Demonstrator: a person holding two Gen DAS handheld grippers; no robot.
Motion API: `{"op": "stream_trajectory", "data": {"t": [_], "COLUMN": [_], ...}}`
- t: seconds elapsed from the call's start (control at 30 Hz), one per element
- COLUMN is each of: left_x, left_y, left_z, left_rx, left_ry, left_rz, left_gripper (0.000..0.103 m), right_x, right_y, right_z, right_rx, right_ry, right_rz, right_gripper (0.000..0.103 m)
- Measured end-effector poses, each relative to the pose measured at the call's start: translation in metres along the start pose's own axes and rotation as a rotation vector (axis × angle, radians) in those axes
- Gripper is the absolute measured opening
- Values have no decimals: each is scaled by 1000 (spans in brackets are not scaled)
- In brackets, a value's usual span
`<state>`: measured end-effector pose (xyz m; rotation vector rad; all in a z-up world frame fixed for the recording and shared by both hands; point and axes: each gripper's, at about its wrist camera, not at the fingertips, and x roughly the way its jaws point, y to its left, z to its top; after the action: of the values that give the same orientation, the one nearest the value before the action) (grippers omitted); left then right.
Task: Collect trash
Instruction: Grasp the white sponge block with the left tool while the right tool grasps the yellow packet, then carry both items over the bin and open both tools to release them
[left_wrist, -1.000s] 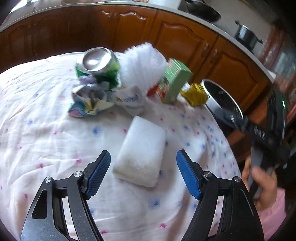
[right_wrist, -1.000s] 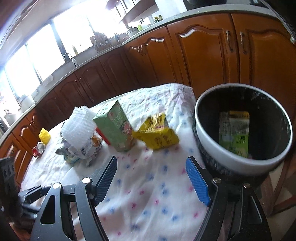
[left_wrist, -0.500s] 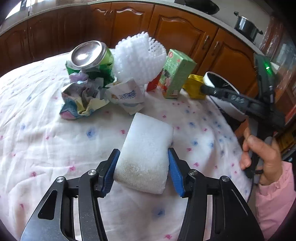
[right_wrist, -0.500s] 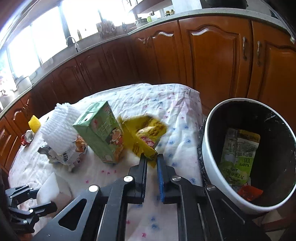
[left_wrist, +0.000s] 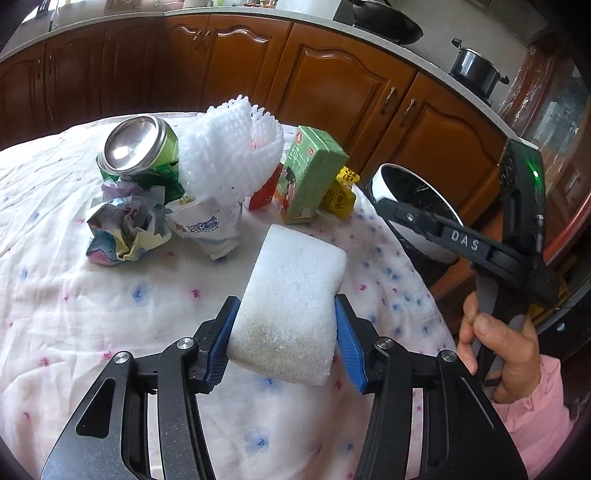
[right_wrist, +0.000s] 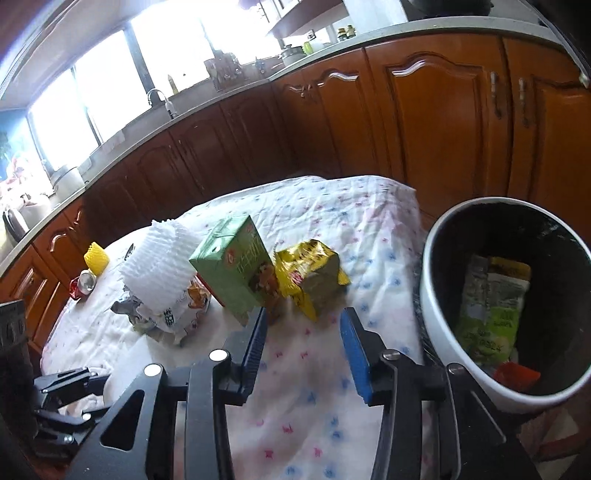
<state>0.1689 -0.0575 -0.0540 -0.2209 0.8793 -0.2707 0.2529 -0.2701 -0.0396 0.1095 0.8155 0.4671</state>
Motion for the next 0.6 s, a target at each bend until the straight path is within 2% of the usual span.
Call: {"op": "stream_trajectory", "data": {"t": [0.17, 0.23, 0.27, 0.37, 0.6], "left_x": [1, 2, 2, 5, 7], "left_y": [7, 9, 10, 7, 0], "left_z": [-1, 0, 0, 2, 4], "left_rx": [-18, -22, -25, -19, -7], "left_ry": [11, 12, 14, 15, 15], "left_rz": [9, 11, 9, 6, -14], "left_gripper": [50, 50, 50, 50, 50], "right_x": [28, 34, 37, 32, -4], "right_y": [5, 5, 5, 3, -8], "right_z": [5, 5, 6, 5, -2], "right_rx": [-28, -33, -35, -25, 9], "right_ry": [43, 53, 57, 45, 4], "right_rz": [1, -9, -13, -11, 1], "right_gripper": [41, 29, 13, 4, 4]}}
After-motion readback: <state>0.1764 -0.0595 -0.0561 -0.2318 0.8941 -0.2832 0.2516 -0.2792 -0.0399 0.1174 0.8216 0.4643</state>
